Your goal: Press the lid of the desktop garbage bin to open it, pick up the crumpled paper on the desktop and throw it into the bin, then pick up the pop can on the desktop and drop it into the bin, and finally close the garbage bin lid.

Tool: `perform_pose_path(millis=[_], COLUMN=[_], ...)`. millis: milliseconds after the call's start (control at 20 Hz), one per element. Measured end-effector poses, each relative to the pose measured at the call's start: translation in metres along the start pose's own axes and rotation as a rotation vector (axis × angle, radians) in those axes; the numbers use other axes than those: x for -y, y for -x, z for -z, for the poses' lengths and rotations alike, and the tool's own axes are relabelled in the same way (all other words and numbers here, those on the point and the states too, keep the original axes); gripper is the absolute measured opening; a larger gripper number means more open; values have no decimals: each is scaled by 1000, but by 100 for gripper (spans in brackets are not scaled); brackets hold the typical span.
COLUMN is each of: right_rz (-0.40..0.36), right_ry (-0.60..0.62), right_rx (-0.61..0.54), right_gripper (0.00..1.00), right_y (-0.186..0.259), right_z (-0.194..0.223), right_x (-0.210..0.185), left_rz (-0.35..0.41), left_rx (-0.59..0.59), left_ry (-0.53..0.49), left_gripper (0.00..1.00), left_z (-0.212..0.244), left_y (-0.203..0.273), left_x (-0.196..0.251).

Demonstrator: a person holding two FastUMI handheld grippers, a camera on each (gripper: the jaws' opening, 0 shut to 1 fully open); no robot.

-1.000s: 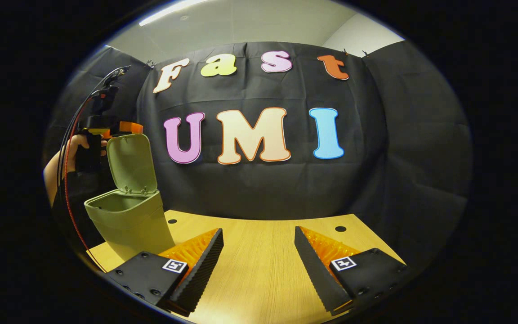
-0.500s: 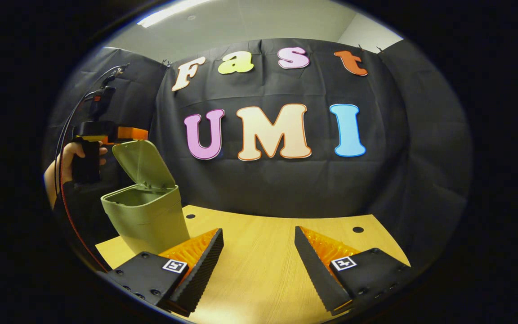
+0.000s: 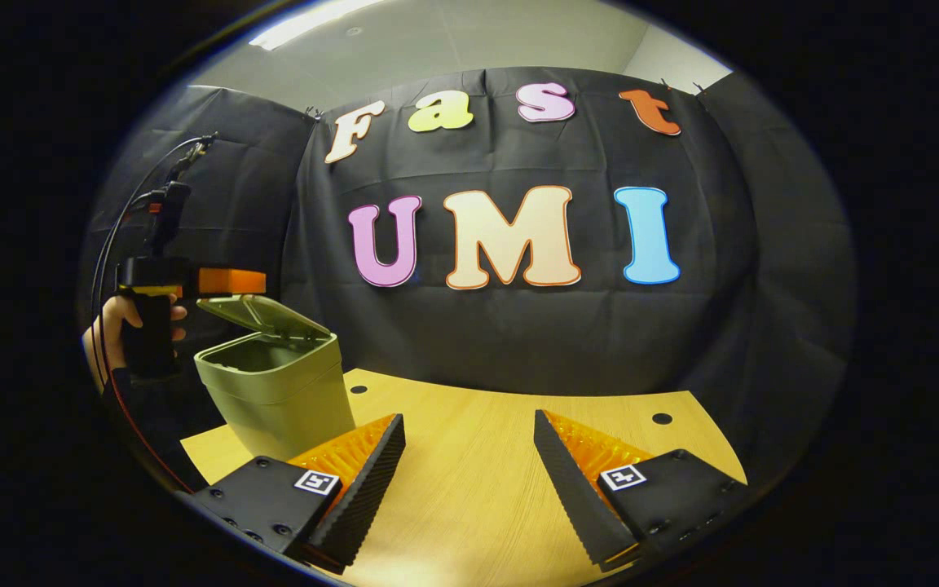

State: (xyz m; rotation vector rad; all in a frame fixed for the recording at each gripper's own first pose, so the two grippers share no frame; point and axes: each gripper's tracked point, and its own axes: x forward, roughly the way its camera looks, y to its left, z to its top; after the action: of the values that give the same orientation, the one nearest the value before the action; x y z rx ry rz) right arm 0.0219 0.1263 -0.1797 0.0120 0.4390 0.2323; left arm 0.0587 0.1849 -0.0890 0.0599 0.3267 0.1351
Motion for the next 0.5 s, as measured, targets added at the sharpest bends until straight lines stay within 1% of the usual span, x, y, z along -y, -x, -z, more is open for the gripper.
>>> perform_pose_path(millis=[50,150,250,300,400,500], right_rz=[-1,1,2,4,8,11], right_ry=[1,4,2,1,0,1], right_rx=[-3,-4,-7,-11,-16,-20], right_gripper=[100,99,100,100,99,99], right_y=[0,0,-2,-3,-4,-6], right_z=[0,0,1,3,5,5], right_x=[-1,-2,-5,-6,-8,-11], left_rz=[-2,1,-1,0,1,2], left_rx=[-15,-45,-68,-77,-87,-93], left_ry=[5,13,14,10,-2,-3], left_gripper=[94,96,89,95,93,93], left_z=[9,24,40,45,54,62], left_y=[2,4,6,6,7,7], left_x=[-2,-2,-3,-2,-1,-1])
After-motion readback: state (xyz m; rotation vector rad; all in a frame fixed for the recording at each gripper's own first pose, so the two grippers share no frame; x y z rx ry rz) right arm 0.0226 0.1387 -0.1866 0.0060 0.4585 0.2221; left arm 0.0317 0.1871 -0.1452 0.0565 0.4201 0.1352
